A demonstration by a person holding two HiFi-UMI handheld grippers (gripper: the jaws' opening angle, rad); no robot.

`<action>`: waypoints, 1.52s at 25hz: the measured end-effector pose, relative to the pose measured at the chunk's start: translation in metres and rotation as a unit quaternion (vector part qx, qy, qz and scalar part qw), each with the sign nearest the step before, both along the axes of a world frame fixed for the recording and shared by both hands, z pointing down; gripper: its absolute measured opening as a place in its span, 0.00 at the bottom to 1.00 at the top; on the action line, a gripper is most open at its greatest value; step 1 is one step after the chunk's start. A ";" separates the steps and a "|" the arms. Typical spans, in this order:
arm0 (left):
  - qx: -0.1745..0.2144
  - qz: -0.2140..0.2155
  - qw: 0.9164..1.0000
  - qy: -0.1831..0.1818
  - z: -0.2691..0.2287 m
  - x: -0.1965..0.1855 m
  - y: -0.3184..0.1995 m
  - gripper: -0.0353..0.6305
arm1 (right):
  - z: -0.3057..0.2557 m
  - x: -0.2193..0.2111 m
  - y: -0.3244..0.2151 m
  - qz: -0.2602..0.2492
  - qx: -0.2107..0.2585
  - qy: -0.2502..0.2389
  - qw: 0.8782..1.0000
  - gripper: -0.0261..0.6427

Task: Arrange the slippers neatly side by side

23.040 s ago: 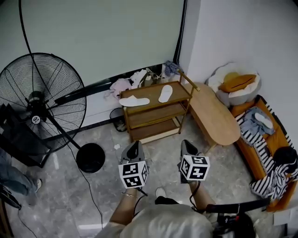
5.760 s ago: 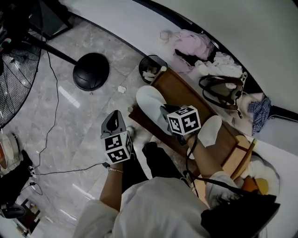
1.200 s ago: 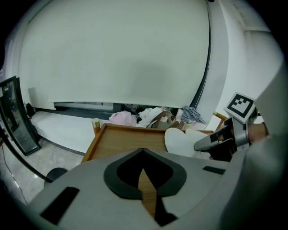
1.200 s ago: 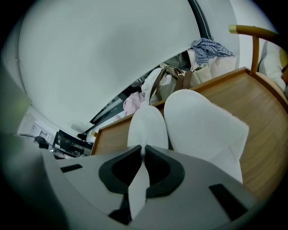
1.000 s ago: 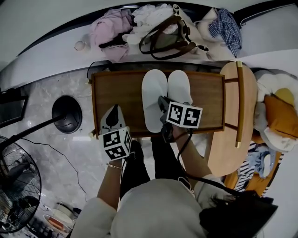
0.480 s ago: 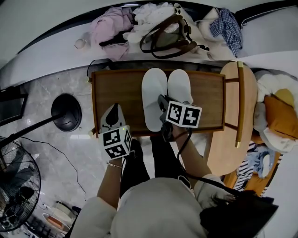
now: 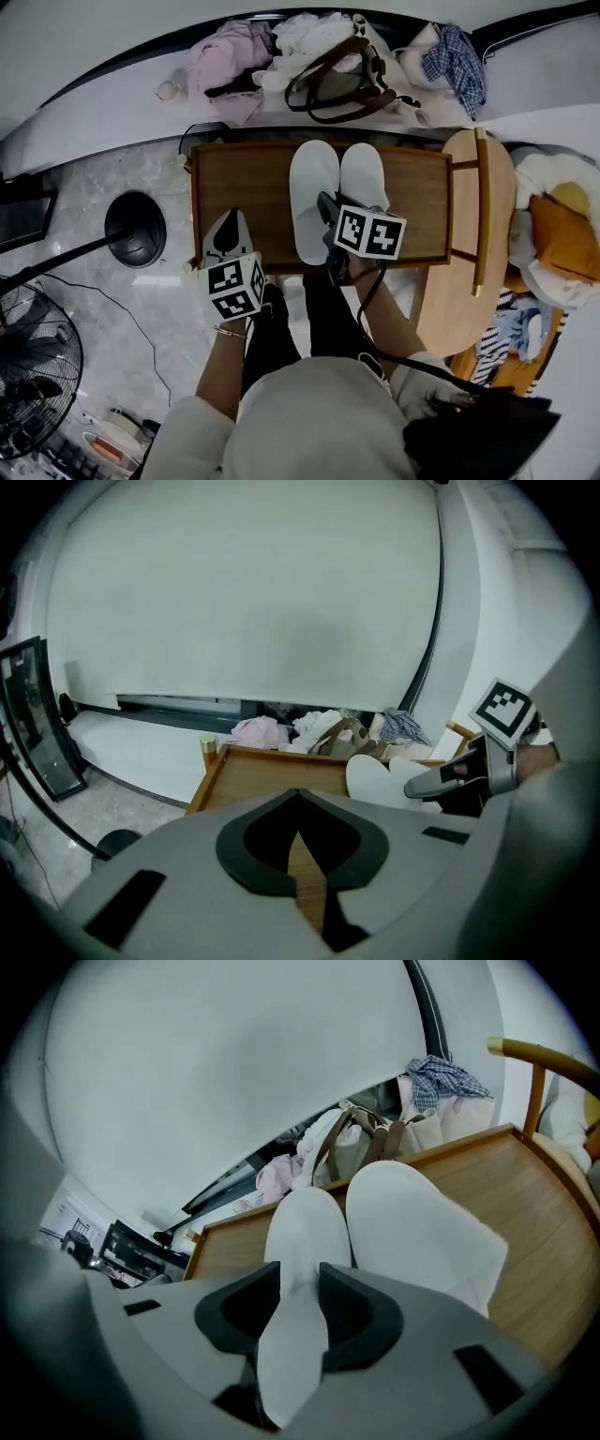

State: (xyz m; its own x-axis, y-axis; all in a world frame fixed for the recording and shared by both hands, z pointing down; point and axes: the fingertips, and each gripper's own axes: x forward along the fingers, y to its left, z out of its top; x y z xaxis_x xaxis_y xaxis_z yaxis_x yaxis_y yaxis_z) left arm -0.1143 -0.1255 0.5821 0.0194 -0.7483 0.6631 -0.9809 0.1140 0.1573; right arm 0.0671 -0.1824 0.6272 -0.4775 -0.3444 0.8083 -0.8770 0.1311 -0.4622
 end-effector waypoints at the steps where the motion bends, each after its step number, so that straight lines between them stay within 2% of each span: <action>1: 0.001 0.000 1.000 0.000 -0.001 -0.001 0.000 0.06 | -0.002 -0.001 0.000 -0.001 0.002 0.001 1.000 0.25; 12: 0.025 -0.004 1.000 0.004 -0.024 -0.005 0.004 0.06 | -0.033 0.009 0.003 -0.009 0.040 0.029 0.999 0.26; 25: 0.078 0.031 0.996 0.006 -0.079 0.013 0.004 0.06 | -0.098 0.022 0.019 -0.006 0.111 0.027 0.993 0.26; 34: 0.118 0.060 0.991 -0.001 -0.126 0.023 0.009 0.06 | -0.146 0.033 0.033 -0.002 0.174 0.042 0.984 0.25; 38: 0.139 0.067 0.988 -0.006 -0.144 0.022 0.006 0.06 | -0.170 0.043 0.033 -0.002 0.211 0.062 0.975 0.21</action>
State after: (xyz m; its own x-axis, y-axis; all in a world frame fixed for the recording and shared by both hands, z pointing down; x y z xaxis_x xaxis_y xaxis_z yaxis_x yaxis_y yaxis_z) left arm -0.0927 -0.1195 0.4379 0.1252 -0.8928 0.4327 -0.9861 -0.0641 0.1530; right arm 0.1098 -0.1490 0.4574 -0.3865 -0.6581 0.6462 -0.9221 0.2896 -0.2565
